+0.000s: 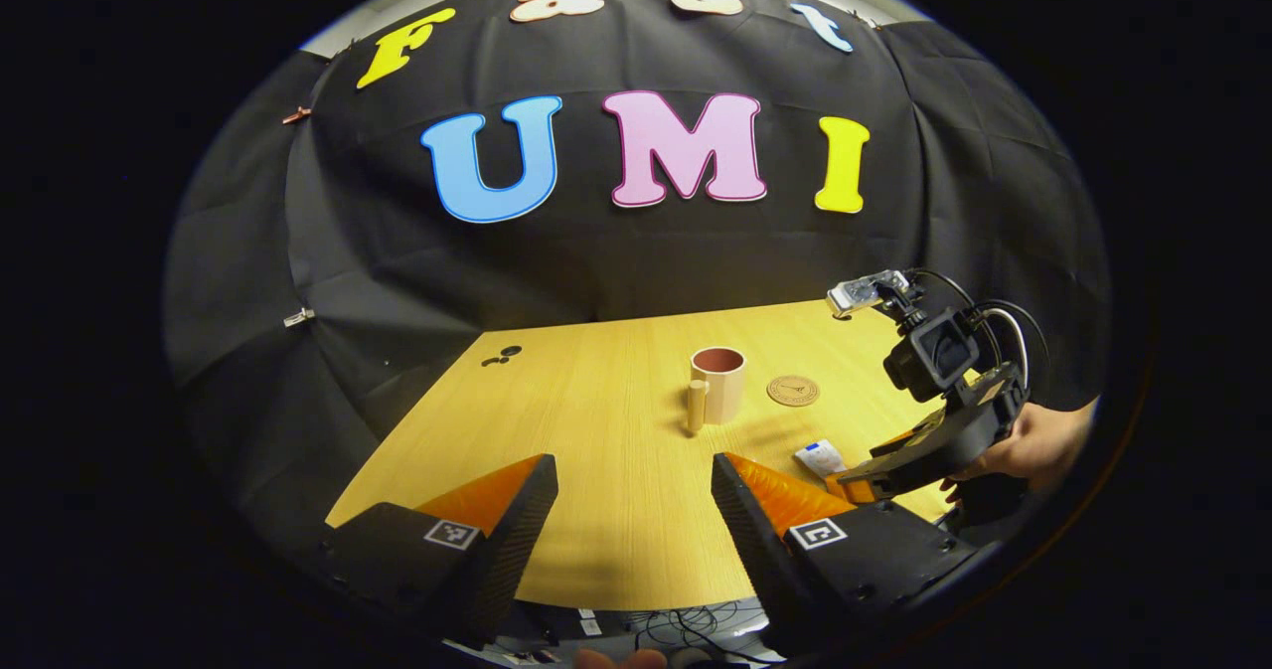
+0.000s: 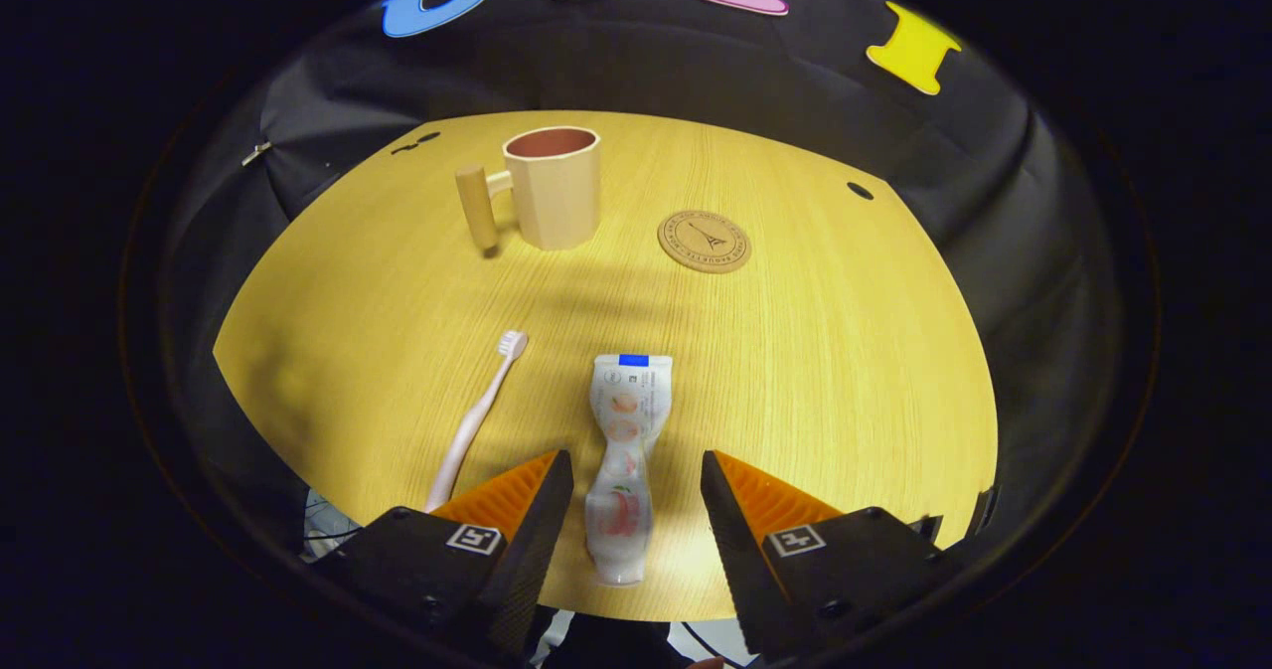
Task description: Put the toothbrush and toothpaste on the desktop into the cup, then pick up the cup and place it on the coaster on the desktop.
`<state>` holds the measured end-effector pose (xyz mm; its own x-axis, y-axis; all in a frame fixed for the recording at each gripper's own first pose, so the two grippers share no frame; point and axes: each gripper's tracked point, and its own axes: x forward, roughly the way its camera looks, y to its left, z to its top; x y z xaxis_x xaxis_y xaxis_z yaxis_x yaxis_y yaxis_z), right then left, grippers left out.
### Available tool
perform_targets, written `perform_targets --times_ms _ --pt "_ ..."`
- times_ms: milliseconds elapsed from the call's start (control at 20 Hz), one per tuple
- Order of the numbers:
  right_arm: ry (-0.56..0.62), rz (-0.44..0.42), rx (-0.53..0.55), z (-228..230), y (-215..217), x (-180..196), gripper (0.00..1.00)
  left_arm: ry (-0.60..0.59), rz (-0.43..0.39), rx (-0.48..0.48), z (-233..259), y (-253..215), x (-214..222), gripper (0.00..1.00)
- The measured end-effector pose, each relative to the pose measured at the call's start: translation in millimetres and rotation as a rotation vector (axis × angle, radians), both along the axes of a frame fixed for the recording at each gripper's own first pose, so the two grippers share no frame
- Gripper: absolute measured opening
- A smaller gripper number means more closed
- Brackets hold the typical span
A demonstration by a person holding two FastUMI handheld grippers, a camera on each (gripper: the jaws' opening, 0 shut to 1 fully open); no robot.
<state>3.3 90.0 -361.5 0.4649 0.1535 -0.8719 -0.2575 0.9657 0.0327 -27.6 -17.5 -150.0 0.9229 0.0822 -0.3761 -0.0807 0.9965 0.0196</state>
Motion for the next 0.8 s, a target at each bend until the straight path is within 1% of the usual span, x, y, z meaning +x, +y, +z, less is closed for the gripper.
perform_targets --times_ms 100,200,400,500,650,750,800 --pt "0.029 -0.005 0.008 -8 5 2 0.79 0.006 0.012 0.000 0 -2 1 0.97" --pt "0.046 0.003 -0.018 -16 3 5 0.76 0.013 0.022 0.003 -3 -5 2 0.97" --pt "0.093 0.011 -0.024 -28 5 6 0.60 0.043 0.038 0.010 -11 -11 6 0.97" --pt "0.106 -0.013 0.024 -29 10 6 0.46 0.067 0.048 0.014 -17 -15 8 0.97" --pt "0.126 -0.021 0.063 -30 8 11 0.35 0.101 0.052 0.003 -27 -28 17 0.97" --pt "0.124 -0.012 0.090 -29 6 12 0.37 0.130 0.036 -0.009 -35 -43 22 0.97" --pt "0.119 -0.014 0.118 -29 5 15 0.27 0.146 0.027 -0.012 -41 -51 25 0.97"
